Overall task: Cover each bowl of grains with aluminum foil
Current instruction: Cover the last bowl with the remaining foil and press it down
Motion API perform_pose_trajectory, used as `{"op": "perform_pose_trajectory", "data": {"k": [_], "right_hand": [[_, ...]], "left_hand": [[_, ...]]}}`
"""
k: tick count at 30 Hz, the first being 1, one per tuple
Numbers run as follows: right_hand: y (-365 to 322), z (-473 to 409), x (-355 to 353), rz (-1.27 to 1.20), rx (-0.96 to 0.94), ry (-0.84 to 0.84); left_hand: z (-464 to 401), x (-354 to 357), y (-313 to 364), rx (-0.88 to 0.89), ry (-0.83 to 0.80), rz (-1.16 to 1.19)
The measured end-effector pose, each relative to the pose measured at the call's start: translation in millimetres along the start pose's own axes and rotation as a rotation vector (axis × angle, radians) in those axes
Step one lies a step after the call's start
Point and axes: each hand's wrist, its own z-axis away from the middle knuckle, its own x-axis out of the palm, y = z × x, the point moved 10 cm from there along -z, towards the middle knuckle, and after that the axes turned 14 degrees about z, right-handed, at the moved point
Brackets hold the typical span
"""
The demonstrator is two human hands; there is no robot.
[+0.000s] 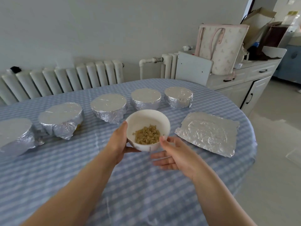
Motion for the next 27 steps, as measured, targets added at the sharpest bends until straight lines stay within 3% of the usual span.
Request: {"op": "perform_pose_trajectory", "data": {"k": [2, 5, 6, 8, 11, 15, 20, 27], "right_hand": [[0.4, 3.6, -19.0, 0.242, -0.023, 0.191], [-11.2, 11.9, -65.3, 0.78, -0.07, 0.671], [-14.0, 11.7, -70.9, 0.951, -0.08, 0.747], [-3.5, -4.5, -76.5, 1.159, -0.008, 0.704], [13.1, -21.2, -89.3, 1.106, 0.152, 0.62], [9.0, -23.9, -94.5, 1.112, 0.185, 0.671], [-0.3, -25.0, -81.7, 1.214, 0.026, 0.742], [-25.9, 6.2, -83.6, 0.963, -0.183, 0.992]], "left_hand": [[5.7, -10.4, 0.8, 0.002, 0.017, -0.011], [10.6, -20.1, 0.3, 0.006, 0.002, -0.042], [12.2, -21.5, 0.0, 0.01, -0.007, -0.045], [15.1, -22.2, -1.3, 0.015, -0.032, -0.048], [17.5, -20.9, -3.1, 0.019, -0.069, -0.046], [18.2, -19.4, -4.8, 0.007, -0.098, -0.046], [21.1, -17.6, -8.2, -0.033, -0.11, -0.04], [21.1, -14.0, -7.9, -0.027, -0.145, -0.12]]}}
